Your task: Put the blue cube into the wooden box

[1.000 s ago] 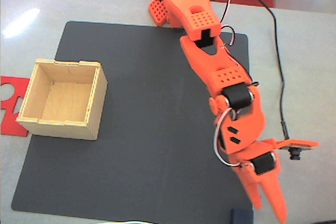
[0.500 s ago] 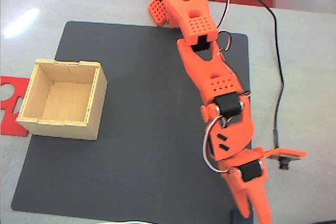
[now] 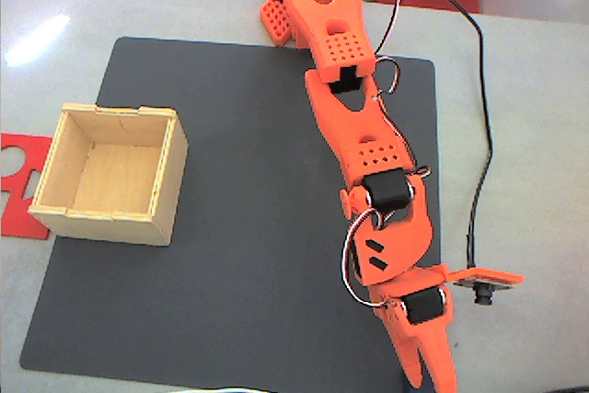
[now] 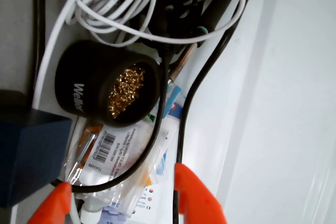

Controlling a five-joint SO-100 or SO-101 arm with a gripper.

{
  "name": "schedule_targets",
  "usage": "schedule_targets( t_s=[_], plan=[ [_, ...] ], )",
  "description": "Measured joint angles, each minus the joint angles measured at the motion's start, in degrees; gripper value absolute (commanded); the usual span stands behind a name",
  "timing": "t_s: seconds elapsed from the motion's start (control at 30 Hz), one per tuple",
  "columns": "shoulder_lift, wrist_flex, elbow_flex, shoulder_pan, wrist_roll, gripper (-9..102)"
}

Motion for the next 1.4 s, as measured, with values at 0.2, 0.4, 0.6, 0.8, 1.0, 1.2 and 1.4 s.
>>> schedule_targets(
  t_s=[0.2, 0.4, 0.6, 0.8, 1.0, 1.2, 1.4],
  plan=[
    [-3.08, 4.57, -4.75, 0.00, 0.35, 23],
    [-5.01, 8.79, -9.32, 0.35, 0.35, 23],
    [-5.01, 13.71, -9.40, 0.62, 0.97, 22],
    [-4.57, 17.49, -9.40, 0.62, 2.46, 22],
    [-3.78, 20.65, -9.40, 0.88, 3.60, 21],
    [-2.02, 23.55, -9.40, 0.18, 6.94, 13],
    [-0.53, 20.39, -9.40, 0.44, 6.68, 11]
  ],
)
